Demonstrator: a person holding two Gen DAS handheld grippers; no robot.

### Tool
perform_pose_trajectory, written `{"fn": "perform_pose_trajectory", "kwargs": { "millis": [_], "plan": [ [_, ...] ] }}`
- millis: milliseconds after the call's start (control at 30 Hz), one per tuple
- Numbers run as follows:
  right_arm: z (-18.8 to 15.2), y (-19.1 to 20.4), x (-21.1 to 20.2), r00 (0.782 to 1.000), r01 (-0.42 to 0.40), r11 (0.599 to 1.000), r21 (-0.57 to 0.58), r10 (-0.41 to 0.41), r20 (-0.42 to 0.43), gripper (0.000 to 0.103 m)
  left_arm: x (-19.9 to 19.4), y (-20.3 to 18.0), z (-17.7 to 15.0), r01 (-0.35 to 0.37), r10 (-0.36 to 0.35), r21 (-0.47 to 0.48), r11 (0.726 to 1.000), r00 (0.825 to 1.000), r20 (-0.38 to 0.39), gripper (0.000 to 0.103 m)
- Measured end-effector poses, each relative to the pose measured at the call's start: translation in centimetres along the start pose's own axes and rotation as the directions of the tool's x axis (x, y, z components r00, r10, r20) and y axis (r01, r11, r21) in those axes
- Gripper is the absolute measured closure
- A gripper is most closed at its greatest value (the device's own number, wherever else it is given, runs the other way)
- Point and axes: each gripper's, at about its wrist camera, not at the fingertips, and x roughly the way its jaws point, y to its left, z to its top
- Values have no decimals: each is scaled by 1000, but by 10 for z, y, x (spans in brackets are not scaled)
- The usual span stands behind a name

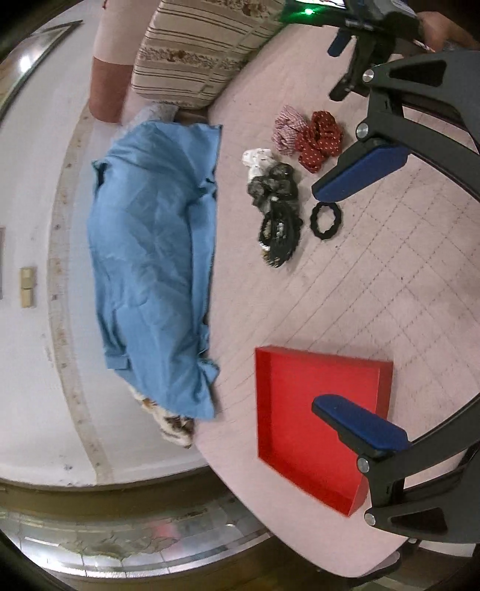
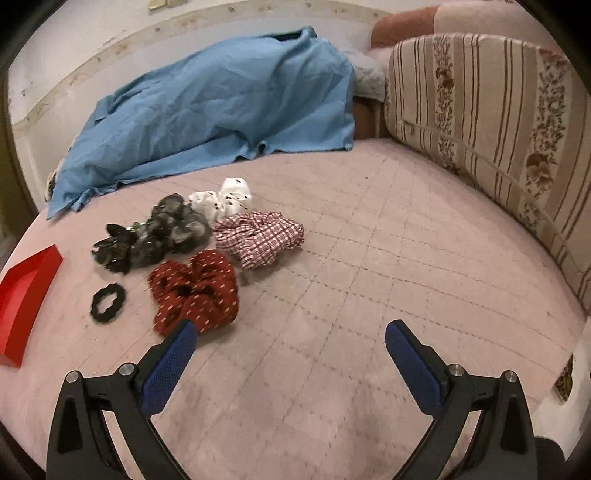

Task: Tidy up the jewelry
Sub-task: 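Grasp black hair tie with left tool while right tool grasps polka-dot scrunchie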

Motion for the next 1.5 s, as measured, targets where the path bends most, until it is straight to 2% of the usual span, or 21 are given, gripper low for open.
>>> {"fn": "perform_pose_trajectory", "kwargs": {
  "millis": [267, 367, 467, 533, 667, 733, 833, 1000, 1167, 1300, 1500],
  "plan": [
    [-5, 15, -52, 998, -20, 999, -37, 22, 56, 0, -57, 21, 7, -13, 15, -29, 1000, 996, 84, 0],
    [7, 23, -79, 993, -53, 997, -52, 58, 106, 0, -82, 27, 11, -32, 36, -30, 999, 990, 136, 0],
    [21, 27, -108, 978, -86, 995, -57, 95, 185, 0, -103, 33, 18, -51, 60, -52, 997, 980, 188, 0],
    [34, 29, -126, 965, -99, 993, -72, 113, 237, 0, -108, 35, 26, -49, 60, -59, 997, 979, 195, 0],
    [52, 32, -145, 944, -140, 987, -80, 158, 290, 0, -109, 31, 43, -73, 80, -42, 996, 976, 201, 0],
    [65, 35, -147, 940, -169, 982, -82, 186, 287, 0, -108, 30, 52, -88, 95, -45, 995, 973, 211, 0],
    [81, 40, -143, 936, -221, 971, -96, 239, 258, 0, -103, 28, 58, -70, 82, -64, 995, 972, 220, 0],
    [87, 42, -126, 944, -253, 964, -87, 265, 197, 0, -73, 16, 60, -80, 81, -10, 997, 987, 140, 0],
    [75, 35, -104, 956, -257, 966, -33, 259, 139, 0, -41, 8, 56, 5, -4, -7, 1000, 1000, 30, 0],
    [68, 30, -85, 969, -233, 972, -13, 233, 80, 0, -21, 5, 47, 33, -33, -8, 999, 998, -44, 0],
    [67, 34, -69, 972, -230, 972, -36, 231, 35, 2, 4, 7, 38, 27, -29, -16, 999, 991, -128, 0]
  ]
}}
